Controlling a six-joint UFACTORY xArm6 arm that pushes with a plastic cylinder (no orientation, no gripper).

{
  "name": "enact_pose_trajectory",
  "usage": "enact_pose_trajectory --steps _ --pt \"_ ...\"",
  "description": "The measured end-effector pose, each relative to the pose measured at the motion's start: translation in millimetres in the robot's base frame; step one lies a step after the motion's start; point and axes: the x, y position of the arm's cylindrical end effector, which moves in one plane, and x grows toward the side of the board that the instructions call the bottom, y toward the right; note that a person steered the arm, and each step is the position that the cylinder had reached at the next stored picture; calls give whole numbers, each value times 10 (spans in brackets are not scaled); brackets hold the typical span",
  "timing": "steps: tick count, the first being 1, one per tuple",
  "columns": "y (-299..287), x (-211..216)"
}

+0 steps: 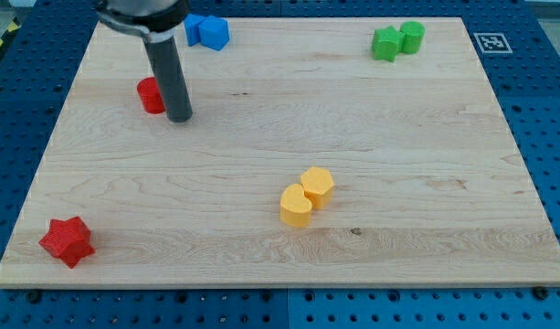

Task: Move the red star to the bottom side of the red circle

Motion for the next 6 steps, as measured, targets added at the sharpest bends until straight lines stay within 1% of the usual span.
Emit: enact_pose_trajectory --steps 3,4,5,6 --pt "0 1065" --pt "-31 1352" --pt "-160 1507" --pt "-280 1576"
